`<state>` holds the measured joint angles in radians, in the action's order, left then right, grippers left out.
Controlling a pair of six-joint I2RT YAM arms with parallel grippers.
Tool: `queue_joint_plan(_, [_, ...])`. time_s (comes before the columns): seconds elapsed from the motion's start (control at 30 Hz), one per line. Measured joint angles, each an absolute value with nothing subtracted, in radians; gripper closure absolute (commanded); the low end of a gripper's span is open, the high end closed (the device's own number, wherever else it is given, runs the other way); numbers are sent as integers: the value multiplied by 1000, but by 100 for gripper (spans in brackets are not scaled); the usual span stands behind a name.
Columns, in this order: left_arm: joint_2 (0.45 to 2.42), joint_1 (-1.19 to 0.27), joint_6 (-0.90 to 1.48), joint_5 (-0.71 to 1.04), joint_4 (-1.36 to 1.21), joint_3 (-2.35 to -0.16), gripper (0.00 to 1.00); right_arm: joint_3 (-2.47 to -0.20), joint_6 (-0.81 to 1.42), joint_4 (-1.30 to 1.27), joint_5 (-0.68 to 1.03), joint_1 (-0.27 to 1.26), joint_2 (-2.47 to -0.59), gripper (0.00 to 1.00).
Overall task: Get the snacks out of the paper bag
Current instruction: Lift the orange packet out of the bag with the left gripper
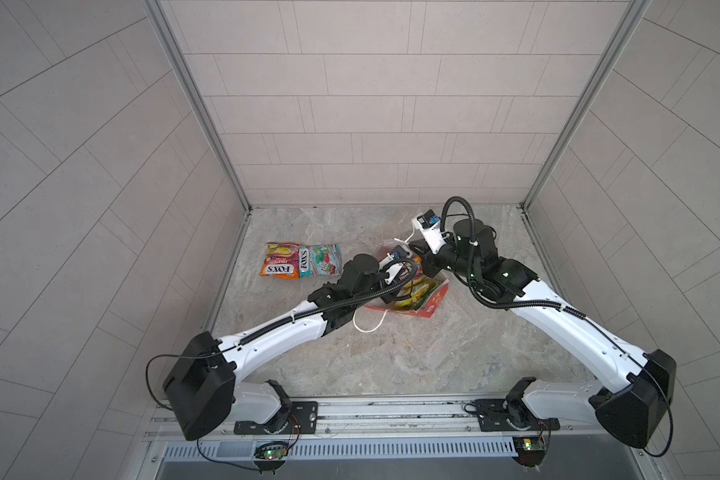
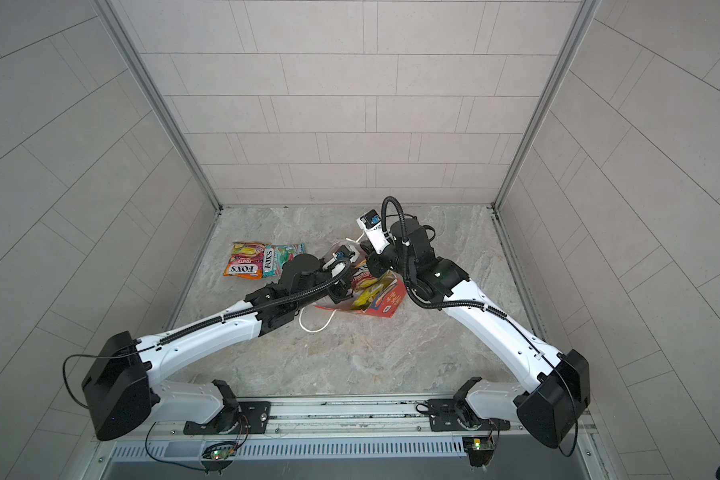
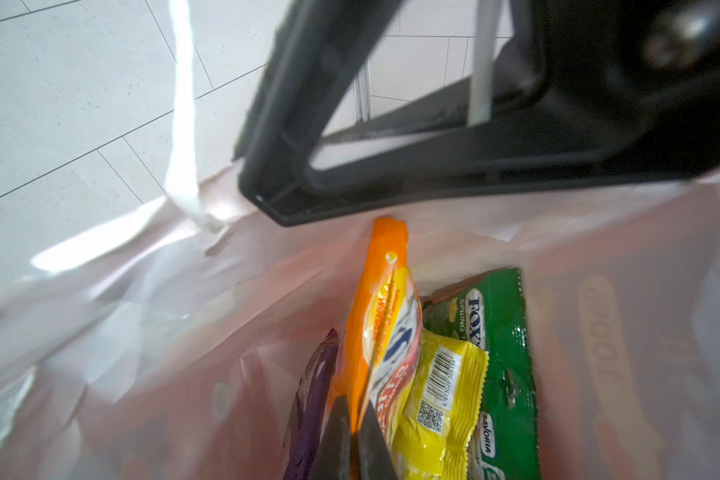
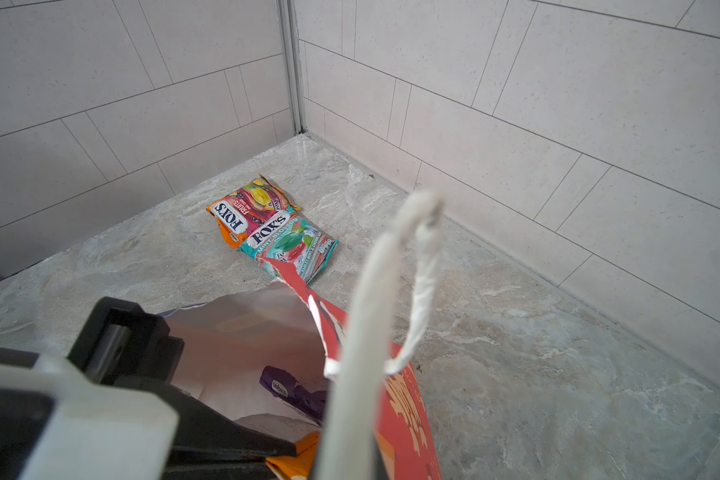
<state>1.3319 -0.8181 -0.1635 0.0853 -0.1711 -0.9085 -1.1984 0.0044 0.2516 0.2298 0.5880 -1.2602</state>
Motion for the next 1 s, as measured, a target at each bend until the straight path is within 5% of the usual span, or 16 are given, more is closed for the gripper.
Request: queue_joint_plan(1.0, [1142, -818, -103, 28, -67, -985, 100, -1198, 74, 255, 99, 486, -1256, 100])
